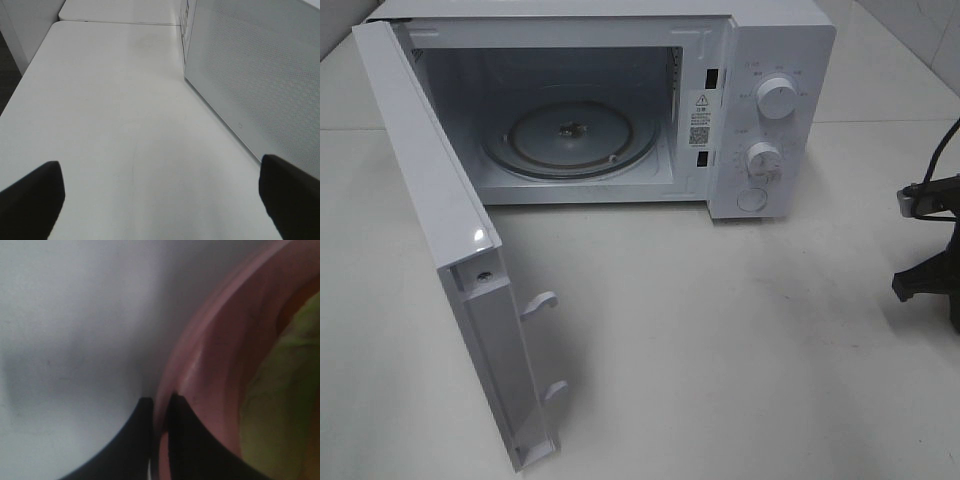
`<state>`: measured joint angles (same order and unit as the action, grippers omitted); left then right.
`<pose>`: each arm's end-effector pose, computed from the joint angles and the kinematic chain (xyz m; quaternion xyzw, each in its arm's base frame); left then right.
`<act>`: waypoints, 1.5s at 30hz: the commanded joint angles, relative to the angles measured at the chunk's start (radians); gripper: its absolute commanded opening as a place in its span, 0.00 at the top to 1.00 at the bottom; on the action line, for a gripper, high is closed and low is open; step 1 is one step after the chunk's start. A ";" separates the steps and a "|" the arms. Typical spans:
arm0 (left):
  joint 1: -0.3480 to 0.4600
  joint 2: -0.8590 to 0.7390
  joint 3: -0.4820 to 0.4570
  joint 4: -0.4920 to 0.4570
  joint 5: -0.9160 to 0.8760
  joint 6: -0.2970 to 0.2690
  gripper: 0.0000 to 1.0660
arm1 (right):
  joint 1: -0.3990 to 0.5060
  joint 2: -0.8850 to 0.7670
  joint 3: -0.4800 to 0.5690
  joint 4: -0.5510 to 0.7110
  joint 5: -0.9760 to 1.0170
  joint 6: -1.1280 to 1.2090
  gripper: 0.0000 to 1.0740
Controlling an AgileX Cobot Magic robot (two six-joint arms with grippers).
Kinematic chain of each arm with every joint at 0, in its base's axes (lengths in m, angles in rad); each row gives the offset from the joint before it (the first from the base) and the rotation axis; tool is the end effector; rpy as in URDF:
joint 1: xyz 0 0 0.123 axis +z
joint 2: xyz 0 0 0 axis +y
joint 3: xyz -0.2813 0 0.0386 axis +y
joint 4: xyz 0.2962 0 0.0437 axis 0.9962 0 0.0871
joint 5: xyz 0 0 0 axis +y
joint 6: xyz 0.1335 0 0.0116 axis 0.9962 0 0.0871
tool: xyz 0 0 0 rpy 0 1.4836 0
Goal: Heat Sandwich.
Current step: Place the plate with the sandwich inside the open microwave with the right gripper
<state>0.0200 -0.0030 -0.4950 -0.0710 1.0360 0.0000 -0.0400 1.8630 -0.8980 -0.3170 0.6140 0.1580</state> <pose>0.0785 -0.0066 0.2824 -0.0076 0.8467 -0.0302 0.5312 0.3348 -0.0375 0.0315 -0.0272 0.9942 -0.0935 0.0446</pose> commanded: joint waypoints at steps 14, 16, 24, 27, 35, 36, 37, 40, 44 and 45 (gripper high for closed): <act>0.002 -0.028 0.002 0.000 -0.009 0.000 0.03 | 0.092 -0.049 -0.004 -0.150 0.106 0.138 1.00; 0.002 -0.028 0.002 0.000 -0.009 0.000 0.03 | 0.105 -0.063 -0.004 -0.160 0.120 0.149 1.00; 0.002 -0.028 0.002 0.000 -0.009 0.000 0.03 | 0.156 -0.115 -0.004 -0.175 0.196 0.159 1.00; 0.002 -0.028 0.002 0.000 -0.009 0.000 0.03 | 0.174 -0.132 0.001 -0.176 0.217 0.159 0.99; 0.002 -0.028 0.002 0.000 -0.009 0.000 0.03 | 0.242 -0.199 0.039 -0.174 0.260 0.164 0.99; 0.002 -0.028 0.002 0.000 -0.009 0.000 0.03 | 0.250 -0.204 0.046 -0.174 0.262 0.167 0.99; 0.002 -0.028 0.002 0.000 -0.009 0.000 0.03 | 0.259 -0.213 0.054 -0.174 0.265 0.173 0.99; 0.002 -0.028 0.002 0.000 -0.009 0.000 0.03 | 0.289 -0.244 0.076 -0.174 0.265 0.185 0.99; 0.002 -0.028 0.002 0.000 -0.009 0.000 0.03 | 0.339 -0.276 0.103 -0.174 0.285 0.189 0.99; 0.002 -0.028 0.002 0.000 -0.009 0.000 0.03 | 0.352 -0.280 0.109 -0.174 0.291 0.189 0.99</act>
<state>0.0200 -0.0030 -0.4950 -0.0710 1.0360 0.0000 0.2920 1.6000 -0.8010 -0.4680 0.8730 0.3390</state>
